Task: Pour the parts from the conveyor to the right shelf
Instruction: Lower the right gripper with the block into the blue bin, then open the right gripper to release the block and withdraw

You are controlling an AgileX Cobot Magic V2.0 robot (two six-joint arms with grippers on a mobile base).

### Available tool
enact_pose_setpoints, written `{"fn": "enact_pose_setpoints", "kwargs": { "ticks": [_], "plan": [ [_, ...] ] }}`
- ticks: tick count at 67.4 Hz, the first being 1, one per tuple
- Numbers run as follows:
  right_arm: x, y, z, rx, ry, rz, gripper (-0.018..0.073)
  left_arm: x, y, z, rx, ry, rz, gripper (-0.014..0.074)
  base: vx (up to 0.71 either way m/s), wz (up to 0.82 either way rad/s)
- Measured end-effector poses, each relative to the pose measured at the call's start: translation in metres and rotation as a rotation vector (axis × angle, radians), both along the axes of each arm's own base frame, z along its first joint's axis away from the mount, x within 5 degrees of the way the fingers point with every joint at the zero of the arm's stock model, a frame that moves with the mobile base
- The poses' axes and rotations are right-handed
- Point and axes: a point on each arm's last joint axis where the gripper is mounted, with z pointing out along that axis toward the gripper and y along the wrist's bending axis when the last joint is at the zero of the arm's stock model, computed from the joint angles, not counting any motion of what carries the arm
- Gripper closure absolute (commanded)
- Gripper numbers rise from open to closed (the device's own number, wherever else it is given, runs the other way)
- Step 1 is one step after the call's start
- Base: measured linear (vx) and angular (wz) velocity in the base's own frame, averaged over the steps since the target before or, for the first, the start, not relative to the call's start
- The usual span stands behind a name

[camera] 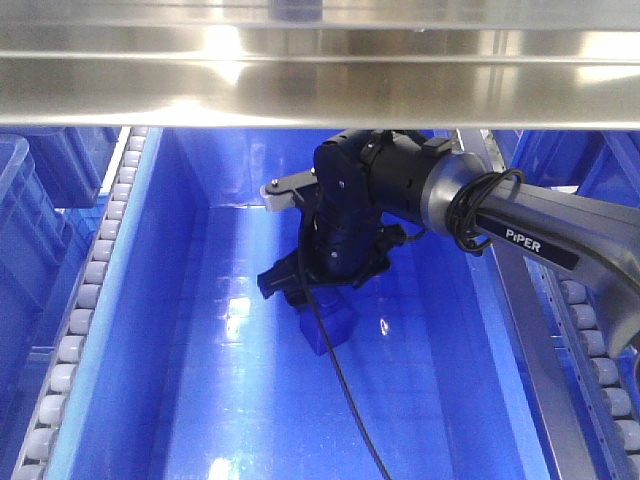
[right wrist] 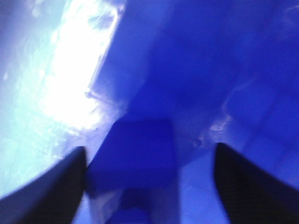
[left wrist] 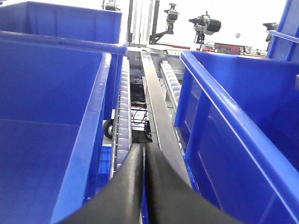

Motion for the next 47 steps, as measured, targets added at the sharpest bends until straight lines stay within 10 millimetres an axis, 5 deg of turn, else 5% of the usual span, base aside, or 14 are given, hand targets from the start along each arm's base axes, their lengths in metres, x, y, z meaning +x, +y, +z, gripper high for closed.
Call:
{"fn": "enact_pose_setpoints", "kwargs": {
  "ticks": [21, 47],
  "plan": [
    [-0.015, -0.013, 0.043, 0.112, -0.218, 0.027, -0.0034, 0.000, 0.000, 0.000, 0.000, 0.000, 0.000, 0.0603, 0.00, 0.00],
    [-0.087, -0.063, 0.073, 0.315, -0.507, 0.088, -0.0034, 0.000, 0.000, 0.000, 0.000, 0.000, 0.000, 0.0603, 0.00, 0.00]
  ]
}}
